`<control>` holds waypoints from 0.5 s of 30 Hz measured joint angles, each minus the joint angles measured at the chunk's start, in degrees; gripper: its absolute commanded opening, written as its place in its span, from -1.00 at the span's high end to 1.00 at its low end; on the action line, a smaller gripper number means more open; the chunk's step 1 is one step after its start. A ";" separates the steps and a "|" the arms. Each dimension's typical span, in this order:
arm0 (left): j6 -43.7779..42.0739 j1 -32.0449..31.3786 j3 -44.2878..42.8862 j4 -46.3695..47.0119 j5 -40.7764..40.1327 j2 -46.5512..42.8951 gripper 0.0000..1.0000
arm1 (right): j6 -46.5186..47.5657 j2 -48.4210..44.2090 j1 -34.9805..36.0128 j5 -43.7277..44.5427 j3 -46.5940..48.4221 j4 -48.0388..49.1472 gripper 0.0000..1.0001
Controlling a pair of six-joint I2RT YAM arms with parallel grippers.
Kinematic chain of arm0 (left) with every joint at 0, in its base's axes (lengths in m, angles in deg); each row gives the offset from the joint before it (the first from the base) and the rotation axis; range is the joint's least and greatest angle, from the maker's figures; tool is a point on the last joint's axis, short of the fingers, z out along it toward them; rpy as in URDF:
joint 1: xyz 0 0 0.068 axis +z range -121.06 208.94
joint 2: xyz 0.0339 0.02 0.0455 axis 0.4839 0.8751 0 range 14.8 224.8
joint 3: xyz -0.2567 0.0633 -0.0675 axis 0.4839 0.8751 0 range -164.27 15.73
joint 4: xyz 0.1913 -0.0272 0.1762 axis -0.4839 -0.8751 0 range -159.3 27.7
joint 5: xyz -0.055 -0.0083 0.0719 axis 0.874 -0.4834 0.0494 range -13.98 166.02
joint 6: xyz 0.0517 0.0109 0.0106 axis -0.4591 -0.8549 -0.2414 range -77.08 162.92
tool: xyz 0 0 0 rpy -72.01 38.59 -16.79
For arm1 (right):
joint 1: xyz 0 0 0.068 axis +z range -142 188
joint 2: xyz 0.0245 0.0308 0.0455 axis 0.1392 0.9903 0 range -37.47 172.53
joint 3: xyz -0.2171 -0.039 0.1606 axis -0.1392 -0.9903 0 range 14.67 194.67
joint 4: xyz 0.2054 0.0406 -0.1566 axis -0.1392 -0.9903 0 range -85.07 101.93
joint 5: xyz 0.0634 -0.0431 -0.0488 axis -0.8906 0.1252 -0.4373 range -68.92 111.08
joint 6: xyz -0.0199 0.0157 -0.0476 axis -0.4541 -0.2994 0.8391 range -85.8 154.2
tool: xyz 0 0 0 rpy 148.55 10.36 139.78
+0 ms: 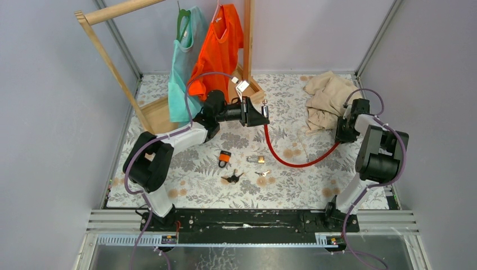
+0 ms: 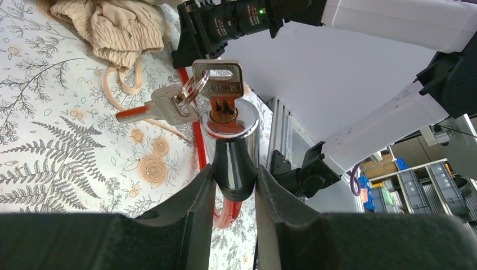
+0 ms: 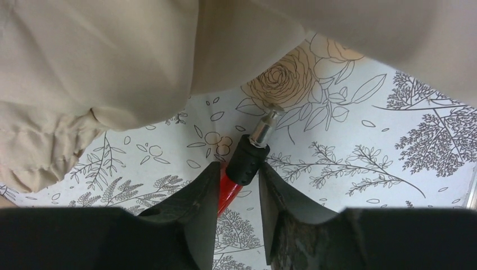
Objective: Lock with the key
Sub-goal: Lock the lock.
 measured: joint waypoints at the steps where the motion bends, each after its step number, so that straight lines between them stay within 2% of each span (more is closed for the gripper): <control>1: -0.11 0.00 0.07 0.00 0.00 0.00 1.00 | -0.02 0.07 0.00 -0.02 0.02 0.31 0.38; 5: -0.79 -0.02 0.20 -0.46 -0.22 0.00 1.00 | -0.09 0.09 0.00 -0.09 0.02 1.05 0.50; 11: -2.38 -0.17 0.37 -2.56 -0.72 0.00 1.00 | 0.33 -1.11 0.00 -0.50 -1.68 3.26 0.97; 15: -5.42 -0.35 0.20 -6.05 -1.38 0.00 1.00 | 1.40 -5.51 0.00 -3.32 -5.95 5.53 1.00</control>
